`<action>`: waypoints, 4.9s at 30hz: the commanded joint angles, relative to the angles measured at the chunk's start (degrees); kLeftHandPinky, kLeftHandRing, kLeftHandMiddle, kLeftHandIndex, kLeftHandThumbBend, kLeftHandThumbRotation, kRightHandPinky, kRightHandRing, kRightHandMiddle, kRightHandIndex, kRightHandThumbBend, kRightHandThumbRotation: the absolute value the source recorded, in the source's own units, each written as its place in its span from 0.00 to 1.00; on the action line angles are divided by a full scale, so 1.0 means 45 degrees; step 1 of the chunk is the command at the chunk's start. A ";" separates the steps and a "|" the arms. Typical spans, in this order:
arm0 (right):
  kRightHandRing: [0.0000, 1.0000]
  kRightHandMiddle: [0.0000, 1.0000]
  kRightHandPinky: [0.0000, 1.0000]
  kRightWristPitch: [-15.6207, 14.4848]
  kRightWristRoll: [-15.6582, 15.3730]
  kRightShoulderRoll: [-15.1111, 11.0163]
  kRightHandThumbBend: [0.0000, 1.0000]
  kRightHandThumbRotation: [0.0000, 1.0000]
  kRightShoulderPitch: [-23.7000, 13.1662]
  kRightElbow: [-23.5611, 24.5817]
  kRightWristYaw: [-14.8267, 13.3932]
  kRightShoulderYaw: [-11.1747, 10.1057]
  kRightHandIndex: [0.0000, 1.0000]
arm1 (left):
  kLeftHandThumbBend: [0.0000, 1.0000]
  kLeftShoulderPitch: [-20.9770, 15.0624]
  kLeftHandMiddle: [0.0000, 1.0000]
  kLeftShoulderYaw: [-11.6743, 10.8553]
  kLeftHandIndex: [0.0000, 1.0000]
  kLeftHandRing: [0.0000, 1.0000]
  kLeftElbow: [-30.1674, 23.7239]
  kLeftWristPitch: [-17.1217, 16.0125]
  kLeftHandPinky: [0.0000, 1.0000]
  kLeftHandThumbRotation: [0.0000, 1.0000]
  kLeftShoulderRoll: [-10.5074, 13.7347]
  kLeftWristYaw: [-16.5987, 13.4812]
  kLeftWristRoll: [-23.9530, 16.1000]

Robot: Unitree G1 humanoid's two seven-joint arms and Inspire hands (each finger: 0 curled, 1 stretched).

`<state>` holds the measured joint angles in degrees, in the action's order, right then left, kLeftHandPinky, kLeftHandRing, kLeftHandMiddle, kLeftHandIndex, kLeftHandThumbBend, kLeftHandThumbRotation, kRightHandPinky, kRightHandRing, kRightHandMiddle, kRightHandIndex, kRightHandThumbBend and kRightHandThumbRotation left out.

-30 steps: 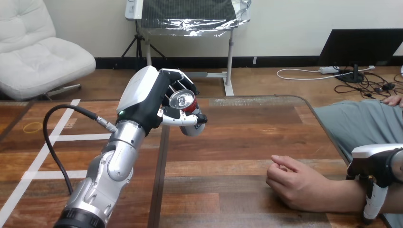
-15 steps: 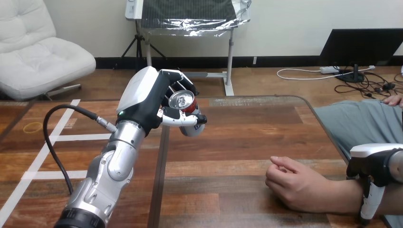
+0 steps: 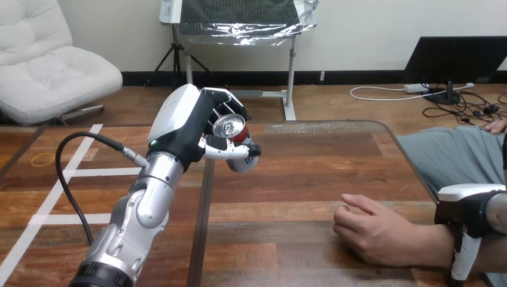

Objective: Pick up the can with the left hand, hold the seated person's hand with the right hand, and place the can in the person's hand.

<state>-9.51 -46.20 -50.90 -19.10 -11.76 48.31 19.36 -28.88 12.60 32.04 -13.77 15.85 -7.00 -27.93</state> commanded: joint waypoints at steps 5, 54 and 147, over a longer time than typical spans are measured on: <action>0.27 0.39 0.18 -0.0258 -0.0024 0.0135 0.67 0.00 0.0203 -0.0099 0.0137 0.0243 0.55 | 0.62 -0.1008 0.47 -0.0127 0.49 0.41 -0.0496 0.0008 0.36 0.00 -0.0120 -0.0194 0.0041; 0.42 0.54 0.29 0.0341 -0.0131 0.0427 0.68 0.00 0.1288 -0.0153 -0.1413 0.0717 0.51 | 0.62 -0.0945 0.48 -0.0141 0.50 0.42 -0.0534 0.0254 0.37 0.00 0.0001 -0.0009 -0.0032; 0.30 0.41 0.20 0.0100 0.0944 -0.0700 0.72 0.00 -0.0438 0.2503 -0.1433 -0.2011 0.40 | 0.69 -0.5903 0.46 0.0023 0.47 0.39 0.4469 0.1283 0.34 0.00 -0.4918 0.1738 0.1710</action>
<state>-8.24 -42.86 -51.60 -15.81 -3.36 39.93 13.43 -42.65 12.96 49.42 -4.78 -4.42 2.96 -20.88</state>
